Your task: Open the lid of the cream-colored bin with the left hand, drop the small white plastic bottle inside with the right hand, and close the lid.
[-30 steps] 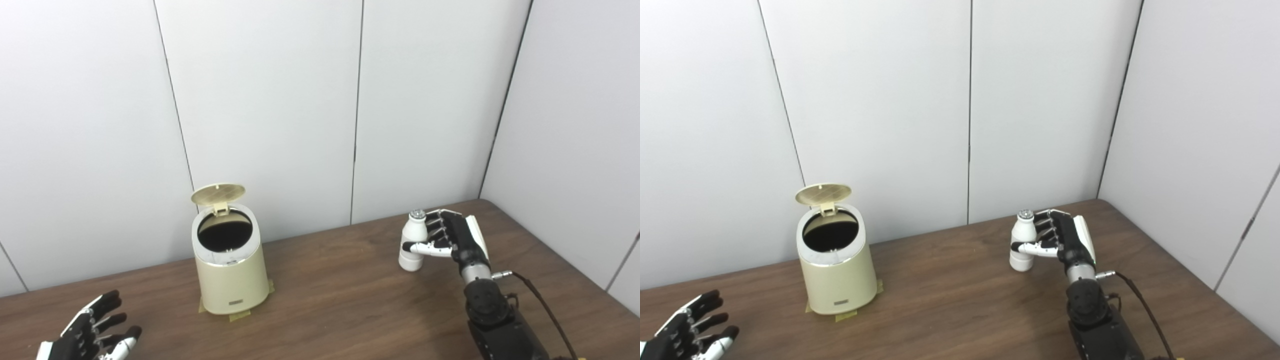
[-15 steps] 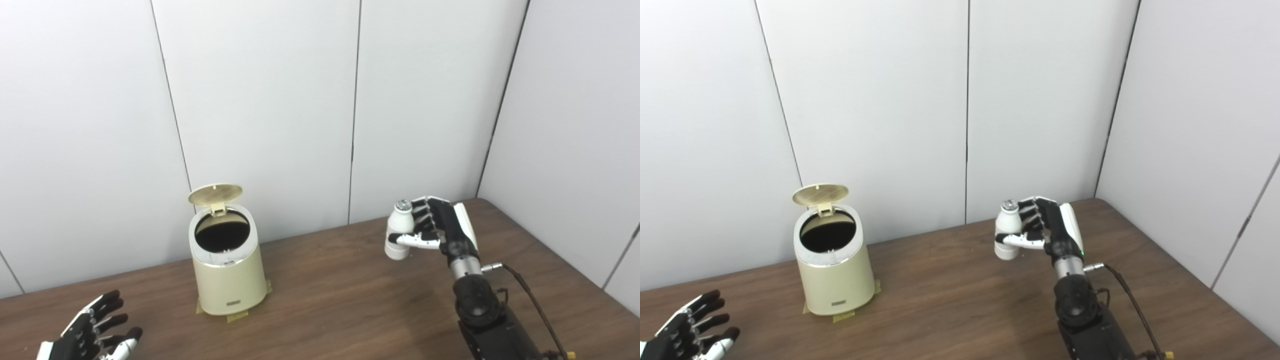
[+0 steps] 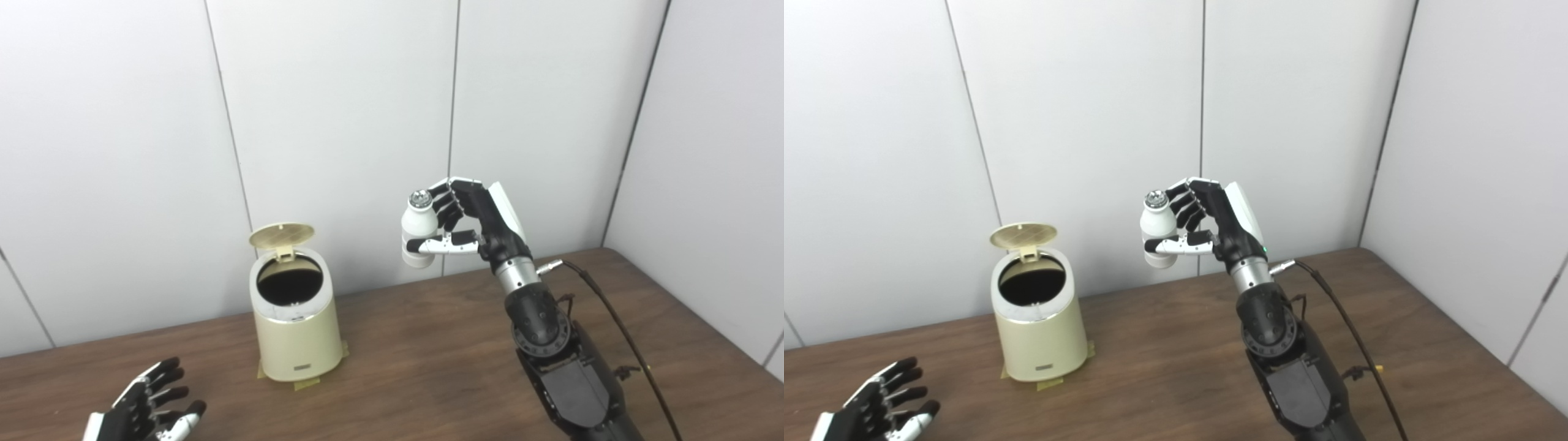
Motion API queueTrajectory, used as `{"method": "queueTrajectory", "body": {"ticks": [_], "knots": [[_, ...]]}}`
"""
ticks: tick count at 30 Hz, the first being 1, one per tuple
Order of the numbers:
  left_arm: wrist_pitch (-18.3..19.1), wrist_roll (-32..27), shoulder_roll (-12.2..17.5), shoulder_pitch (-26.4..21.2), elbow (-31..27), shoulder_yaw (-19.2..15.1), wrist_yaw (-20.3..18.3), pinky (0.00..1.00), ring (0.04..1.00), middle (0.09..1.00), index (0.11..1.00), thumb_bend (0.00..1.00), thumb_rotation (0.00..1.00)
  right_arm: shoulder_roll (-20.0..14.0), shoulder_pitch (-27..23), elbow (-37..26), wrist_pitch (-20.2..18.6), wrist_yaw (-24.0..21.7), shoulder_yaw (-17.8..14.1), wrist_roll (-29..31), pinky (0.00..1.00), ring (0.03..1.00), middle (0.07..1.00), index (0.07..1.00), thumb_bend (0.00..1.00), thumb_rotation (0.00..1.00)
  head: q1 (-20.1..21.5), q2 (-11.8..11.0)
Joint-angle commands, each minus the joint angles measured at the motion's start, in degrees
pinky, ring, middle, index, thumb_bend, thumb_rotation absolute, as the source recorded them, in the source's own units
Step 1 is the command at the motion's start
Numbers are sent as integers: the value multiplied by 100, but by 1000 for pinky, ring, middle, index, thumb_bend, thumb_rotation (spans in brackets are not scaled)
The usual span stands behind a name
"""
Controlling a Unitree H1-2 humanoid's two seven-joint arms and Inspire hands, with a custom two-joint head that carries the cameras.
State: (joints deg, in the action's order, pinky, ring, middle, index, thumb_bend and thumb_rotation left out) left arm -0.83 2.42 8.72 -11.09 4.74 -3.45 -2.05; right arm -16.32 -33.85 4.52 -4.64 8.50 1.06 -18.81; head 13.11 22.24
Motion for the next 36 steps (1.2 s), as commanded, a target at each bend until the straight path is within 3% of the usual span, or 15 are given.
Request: {"method": "queueTrajectory", "body": {"ticks": [1, 4, 10, 15, 19, 29, 33, 36], "knots": [[-308, 100, -21, -232, -20, 37, 107, 595, 741, 805, 828, 625, 130, 43, -438, 24, 216, -5, 62, -80, 323, 390, 442, 506, 527, 0, -90, -10], [-357, 142, -91, -216, 25, 66, 135, 610, 738, 802, 820, 647, 159, 186, -607, 291, 413, -59, 193, -55, 366, 432, 472, 488, 529, 0, -277, -13], [-382, 211, -207, -197, 71, 121, 202, 704, 760, 807, 822, 697, 238, 388, -769, 543, 532, -122, 288, -75, 308, 372, 430, 505, 527, 2, -682, 6], [-403, 291, -277, -197, 60, 201, 262, 680, 760, 812, 823, 699, 242, 561, -859, 549, 362, -134, 368, -178, 304, 374, 438, 508, 527, 1, -944, 39], [-503, 275, -347, -211, 101, 230, 286, 643, 743, 801, 818, 704, 226, 726, -911, 697, 490, -115, 355, -34, 304, 372, 448, 502, 528, 0, -1102, 41], [-570, 325, -398, -231, 171, 241, 295, 641, 743, 800, 814, 711, 255, 902, -1063, 870, 622, -43, 409, -103, 368, 436, 490, 477, 528, 0, -1185, 34], [-591, 298, -414, -243, 197, 241, 276, 640, 746, 804, 815, 696, 228, 954, -1125, 821, 548, -38, 432, -169, 405, 505, 518, 463, 525, 0, -1206, 34], [-606, 299, -425, -251, 221, 246, 273, 641, 749, 809, 816, 691, 229, 1004, -1162, 783, 480, -23, 451, -235, 400, 494, 504, 470, 528, 0, -1231, 31]]}}
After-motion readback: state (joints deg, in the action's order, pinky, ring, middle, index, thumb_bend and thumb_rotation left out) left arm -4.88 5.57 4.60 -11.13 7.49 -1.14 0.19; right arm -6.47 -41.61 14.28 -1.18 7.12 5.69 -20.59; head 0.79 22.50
